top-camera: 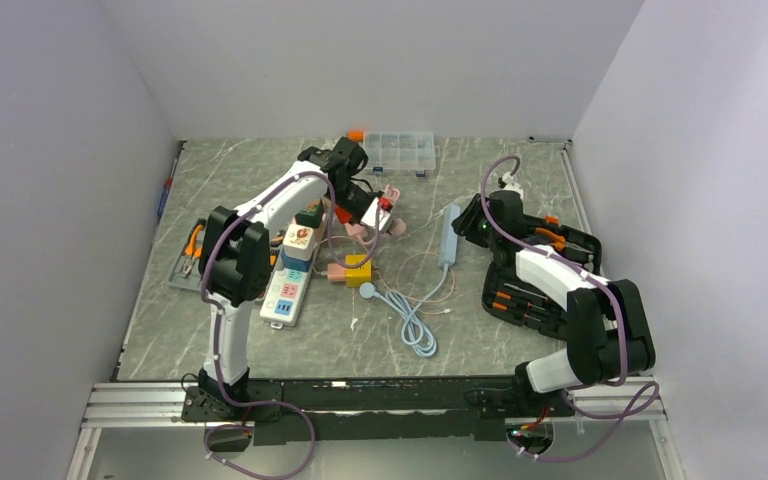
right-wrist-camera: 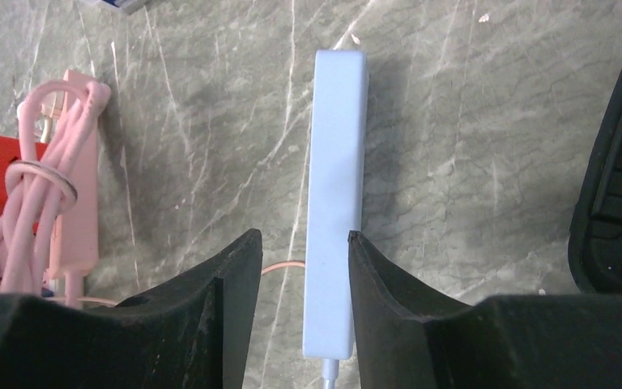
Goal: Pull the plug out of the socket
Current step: Place the plug at the center of the board.
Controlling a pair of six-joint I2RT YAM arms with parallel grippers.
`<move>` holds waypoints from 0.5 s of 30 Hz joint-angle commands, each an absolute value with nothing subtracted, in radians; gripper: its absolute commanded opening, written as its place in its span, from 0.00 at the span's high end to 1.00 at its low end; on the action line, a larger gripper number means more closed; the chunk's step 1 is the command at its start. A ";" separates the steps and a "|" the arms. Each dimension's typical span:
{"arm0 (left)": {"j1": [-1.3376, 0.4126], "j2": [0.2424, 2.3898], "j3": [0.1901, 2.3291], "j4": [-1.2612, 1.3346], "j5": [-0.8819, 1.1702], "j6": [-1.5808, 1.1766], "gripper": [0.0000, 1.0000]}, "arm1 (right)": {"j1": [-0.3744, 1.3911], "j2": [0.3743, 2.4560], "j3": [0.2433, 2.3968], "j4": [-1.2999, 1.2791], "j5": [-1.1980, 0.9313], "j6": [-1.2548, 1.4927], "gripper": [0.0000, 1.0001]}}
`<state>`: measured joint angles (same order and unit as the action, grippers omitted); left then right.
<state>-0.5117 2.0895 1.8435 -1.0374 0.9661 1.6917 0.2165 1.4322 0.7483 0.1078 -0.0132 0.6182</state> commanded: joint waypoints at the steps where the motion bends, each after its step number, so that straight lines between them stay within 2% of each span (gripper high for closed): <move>1: -0.527 2.051 1.853 -0.984 0.956 1.756 1.00 | 0.211 1.430 0.739 0.155 -0.030 0.621 0.55; 15: -0.532 2.157 1.917 -0.845 0.829 1.660 1.00 | 0.212 1.460 0.735 0.127 -0.030 0.629 0.55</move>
<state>-0.5308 2.1399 1.8561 -0.9226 0.8589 1.6917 0.2165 1.4498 0.7353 0.1062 -0.0273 0.6209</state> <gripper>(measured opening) 0.232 0.450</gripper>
